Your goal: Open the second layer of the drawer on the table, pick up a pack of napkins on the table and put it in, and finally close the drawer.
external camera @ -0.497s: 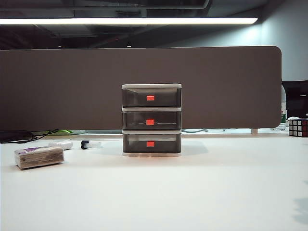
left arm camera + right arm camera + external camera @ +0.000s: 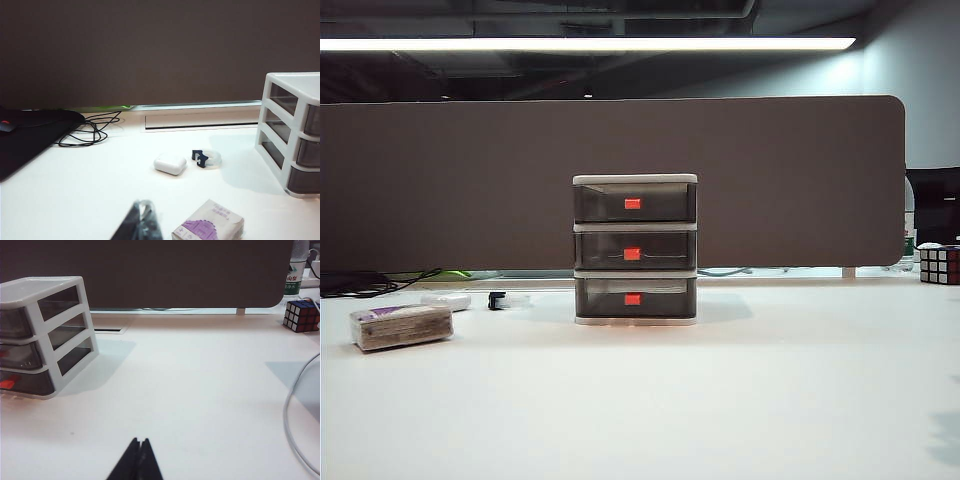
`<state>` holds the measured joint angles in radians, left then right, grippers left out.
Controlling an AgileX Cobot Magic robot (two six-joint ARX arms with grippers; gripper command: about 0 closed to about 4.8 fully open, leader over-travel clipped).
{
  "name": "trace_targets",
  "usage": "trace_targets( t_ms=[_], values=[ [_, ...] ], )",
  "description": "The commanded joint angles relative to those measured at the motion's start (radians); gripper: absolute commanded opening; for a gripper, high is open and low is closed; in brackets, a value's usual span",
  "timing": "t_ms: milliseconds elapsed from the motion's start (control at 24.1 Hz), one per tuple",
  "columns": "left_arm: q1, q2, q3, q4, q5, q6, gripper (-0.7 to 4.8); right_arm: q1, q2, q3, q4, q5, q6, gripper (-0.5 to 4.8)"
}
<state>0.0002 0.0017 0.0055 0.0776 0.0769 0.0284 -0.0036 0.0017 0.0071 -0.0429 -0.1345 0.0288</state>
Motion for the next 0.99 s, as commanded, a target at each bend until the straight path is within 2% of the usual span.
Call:
trace_targets(
  t_ms=[41, 124, 166, 207, 332, 456, 539, 622, 705, 829, 912, 953, 995],
  values=[
    [0.002, 0.0, 0.002, -0.015, 0.092, -0.065, -0.05, 0.0, -0.002, -0.006, 0.017, -0.037, 0.008, -0.01],
    [0.002, 0.0, 0.002, -0.019, 0.226, -0.196, -0.05, 0.0, -0.002, -0.006, 0.017, -0.128, 0.069, -0.01],
    [0.0, 0.0, 0.002, -0.019, 0.352, -0.304, -0.05, 0.0, -0.002, -0.006, 0.017, -0.272, 0.145, -0.01],
    [0.0, 0.0, 0.002, -0.029, 0.459, -0.35, -0.05, 0.0, -0.002, -0.006, 0.017, -0.38, 0.166, -0.01],
    [0.0, 0.0, 0.002, -0.053, 0.515, -0.361, -0.03, 0.0, -0.002, -0.006, 0.018, -0.472, 0.166, -0.01],
    [0.0, 0.0, 0.002, -0.062, 0.5, -0.483, 0.35, 0.0, -0.002, -0.006, 0.021, -0.474, 0.181, -0.01],
    [-0.001, 0.0, 0.002, -0.061, 0.507, -0.555, 0.41, 0.0, -0.002, -0.006, 0.031, -0.474, 0.253, -0.01],
    [-0.018, 0.0, 0.003, -0.061, 0.53, -0.566, 0.4, 0.001, -0.002, -0.006, 0.05, -0.475, 0.327, -0.01],
    [-0.063, 0.0, 0.003, -0.059, 0.527, -0.56, 0.39, 0.001, -0.002, -0.006, 0.082, -0.475, 0.387, -0.02],
    [-0.181, 0.001, 0.003, -0.034, 0.42, -0.549, 0.24, 0.008, -0.002, -0.003, 0.142, -0.483, 0.432, -0.02],
    [-0.295, 0.002, 0.003, -0.006, 0.298, -0.512, 0.25, 0.026, -0.002, -0.003, 0.185, -0.489, 0.448, -0.03],
    [-0.425, 0.014, 0.003, 0.014, 0.157, -0.457, 0.26, 0.052, -0.001, -0.002, 0.203, -0.489, 0.448, -0.03],
    [-0.484, 0.024, 0.002, 0.02, 0.089, -0.433, 0.28, 0.063, 0.0, -0.002, 0.205, -0.488, 0.449, -0.03]
  ],
)
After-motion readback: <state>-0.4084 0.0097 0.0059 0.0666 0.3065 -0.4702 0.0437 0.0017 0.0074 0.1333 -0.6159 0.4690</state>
